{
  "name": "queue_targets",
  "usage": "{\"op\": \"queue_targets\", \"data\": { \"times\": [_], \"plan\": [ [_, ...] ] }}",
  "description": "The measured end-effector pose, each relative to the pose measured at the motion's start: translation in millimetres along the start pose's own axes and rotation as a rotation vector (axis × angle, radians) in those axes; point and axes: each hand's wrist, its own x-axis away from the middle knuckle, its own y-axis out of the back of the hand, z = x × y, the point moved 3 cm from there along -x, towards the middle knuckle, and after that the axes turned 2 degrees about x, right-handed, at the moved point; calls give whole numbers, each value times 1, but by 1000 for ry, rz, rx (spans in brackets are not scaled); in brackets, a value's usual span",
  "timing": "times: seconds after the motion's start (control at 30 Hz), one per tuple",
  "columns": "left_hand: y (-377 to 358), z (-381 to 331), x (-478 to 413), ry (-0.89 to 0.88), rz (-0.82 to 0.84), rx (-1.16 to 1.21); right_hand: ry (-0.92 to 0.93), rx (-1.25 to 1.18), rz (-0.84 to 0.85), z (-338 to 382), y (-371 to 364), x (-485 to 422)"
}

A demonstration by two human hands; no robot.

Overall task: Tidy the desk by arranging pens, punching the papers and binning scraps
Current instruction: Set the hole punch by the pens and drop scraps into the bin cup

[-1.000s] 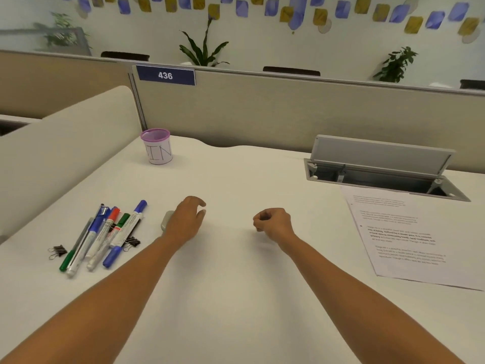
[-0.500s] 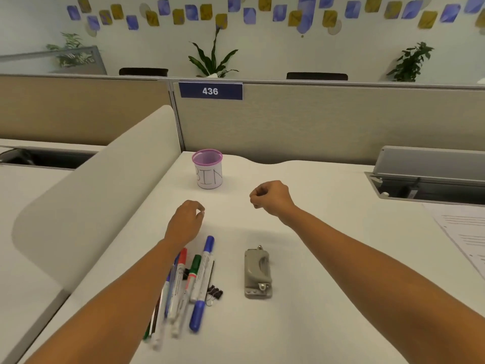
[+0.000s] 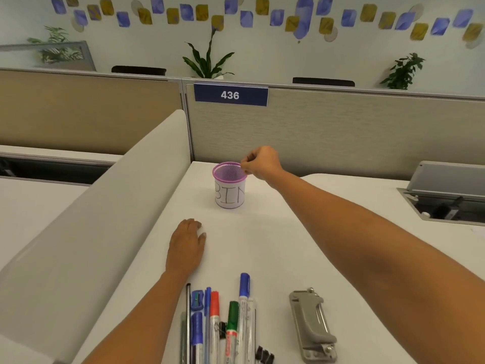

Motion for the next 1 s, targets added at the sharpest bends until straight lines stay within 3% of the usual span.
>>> {"op": "queue_targets", "data": {
  "times": [0.3,1.0],
  "plan": [
    [-7,4,0,-12,-52,-36,55,218,14,10,-19,-39],
    [-7,2,1,11,-35,-55,177,296,-74,10,-27,-58]
  ]
}}
